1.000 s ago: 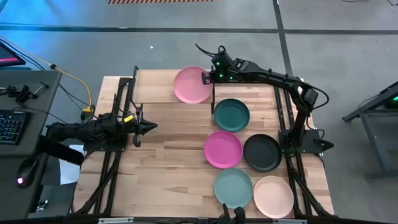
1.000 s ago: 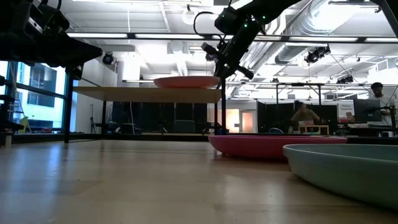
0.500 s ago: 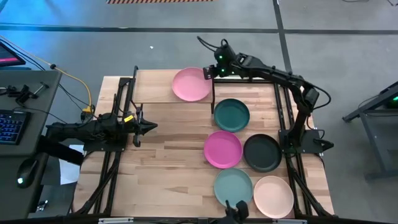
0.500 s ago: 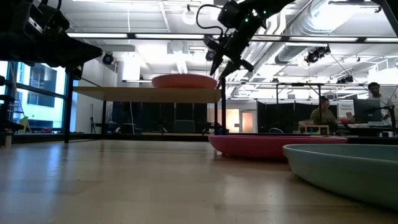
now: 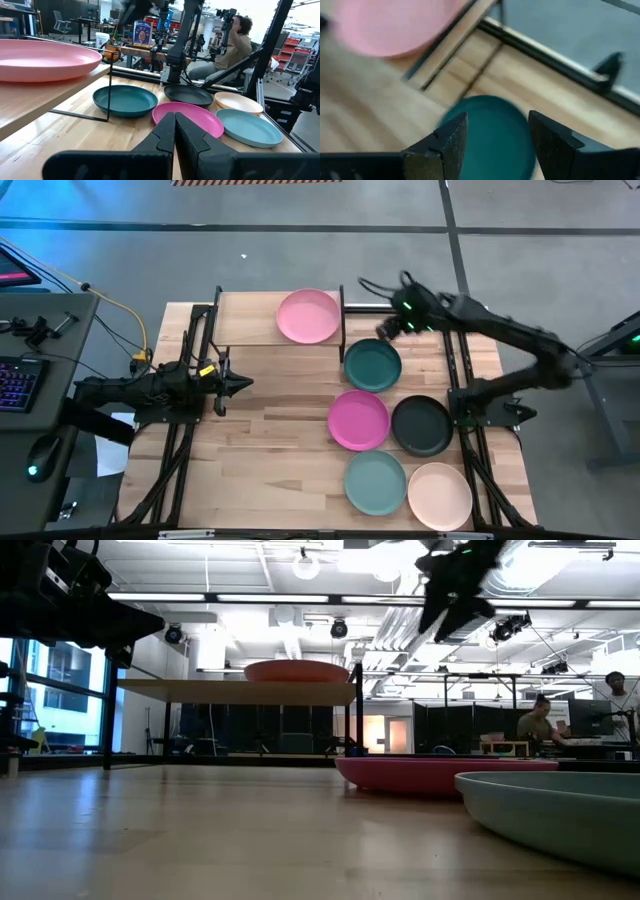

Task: Place and stack plates onto a shelf
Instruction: Put the blue plate on the shelf

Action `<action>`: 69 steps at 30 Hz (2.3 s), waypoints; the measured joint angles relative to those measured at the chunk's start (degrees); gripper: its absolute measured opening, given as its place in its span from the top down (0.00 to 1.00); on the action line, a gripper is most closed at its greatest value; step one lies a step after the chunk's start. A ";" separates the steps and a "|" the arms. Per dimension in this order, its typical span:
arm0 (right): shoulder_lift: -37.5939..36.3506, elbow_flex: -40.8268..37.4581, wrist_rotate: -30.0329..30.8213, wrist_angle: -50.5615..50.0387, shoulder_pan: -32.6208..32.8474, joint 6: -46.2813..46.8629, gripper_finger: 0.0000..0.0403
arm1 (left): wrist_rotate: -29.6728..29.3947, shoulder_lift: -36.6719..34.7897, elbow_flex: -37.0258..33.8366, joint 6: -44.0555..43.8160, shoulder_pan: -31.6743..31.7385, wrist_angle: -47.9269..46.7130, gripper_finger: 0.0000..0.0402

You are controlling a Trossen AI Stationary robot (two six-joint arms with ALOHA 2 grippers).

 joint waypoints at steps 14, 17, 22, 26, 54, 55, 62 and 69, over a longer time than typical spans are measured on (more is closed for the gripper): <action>-31.02 -29.58 -1.66 34.49 9.99 3.59 0.52 | 0.00 0.00 0.01 0.00 0.01 -0.02 1.00; -31.87 -29.85 -1.46 34.59 10.00 2.49 0.52 | 0.02 0.00 0.00 0.00 -0.01 -0.01 1.00; -31.13 -29.66 -1.60 35.05 10.00 -1.79 0.52 | 0.00 0.00 -0.01 0.00 -0.01 -0.02 1.00; -30.32 -29.64 -2.99 35.01 10.00 -4.03 0.52 | 0.00 0.00 0.00 0.00 -0.01 0.00 1.00; -26.73 -29.55 -17.63 35.47 10.02 2.57 0.52 | -1.51 0.00 -0.01 -11.66 -0.01 4.44 1.00; -26.73 -29.55 -17.79 35.49 10.02 3.47 0.52 | -1.62 0.02 -0.01 -14.65 0.01 6.12 1.00; -26.73 -29.55 -17.88 35.89 10.02 3.72 0.52 | -1.95 0.00 0.00 -24.31 0.01 15.24 1.00; -26.73 -29.55 -16.83 38.47 10.02 5.32 0.52 | -2.16 0.00 0.01 -24.63 -0.01 16.71 1.00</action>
